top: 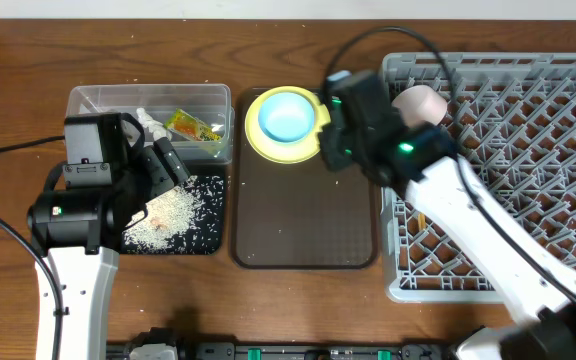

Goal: Sort waste into correct bins and load items into the dishwasher rack
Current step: 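Release the cup upright in the rack and return right gripper to the plate, then lower right gripper onto the light-blue bowl rim and grasp it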

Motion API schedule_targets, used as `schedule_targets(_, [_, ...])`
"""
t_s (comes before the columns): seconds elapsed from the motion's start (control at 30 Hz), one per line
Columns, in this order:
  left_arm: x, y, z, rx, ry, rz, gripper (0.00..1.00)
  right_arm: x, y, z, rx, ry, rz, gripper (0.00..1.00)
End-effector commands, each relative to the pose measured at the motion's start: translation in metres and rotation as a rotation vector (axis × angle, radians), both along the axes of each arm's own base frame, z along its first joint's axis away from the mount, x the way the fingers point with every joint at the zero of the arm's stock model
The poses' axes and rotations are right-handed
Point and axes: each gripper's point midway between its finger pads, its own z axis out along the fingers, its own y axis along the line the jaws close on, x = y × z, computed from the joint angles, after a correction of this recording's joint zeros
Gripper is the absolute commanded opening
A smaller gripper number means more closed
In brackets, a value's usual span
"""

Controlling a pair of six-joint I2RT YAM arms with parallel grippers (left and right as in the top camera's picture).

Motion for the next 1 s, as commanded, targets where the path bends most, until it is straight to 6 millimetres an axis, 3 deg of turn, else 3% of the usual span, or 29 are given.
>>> schedule_targets(0.0, [0.000, 0.001, -0.001, -0.003, 0.004, 0.004, 0.91, 0.013, 0.025, 0.008, -0.036, -0.053, 0.063, 0.26])
schedule_targets(0.23, [0.000, 0.001, -0.001, -0.003, 0.004, 0.004, 0.91, 0.036, 0.066, -0.007, -0.092, -0.134, 0.162, 0.34])
schedule_targets(0.5, [0.000, 0.001, -0.001, -0.003, 0.004, 0.004, 0.91, 0.060, 0.084, -0.061, -0.147, -0.136, 0.187, 0.40])
schedule_targets(0.8, [0.000, 0.001, -0.001, -0.003, 0.004, 0.004, 0.91, 0.050, 0.098, -0.133, -0.160, 0.010, 0.254, 0.36])
schedule_targets(0.97, [0.000, 0.001, -0.001, -0.003, 0.004, 0.004, 0.91, 0.046, 0.099, -0.153, -0.182, 0.040, 0.262, 0.36])
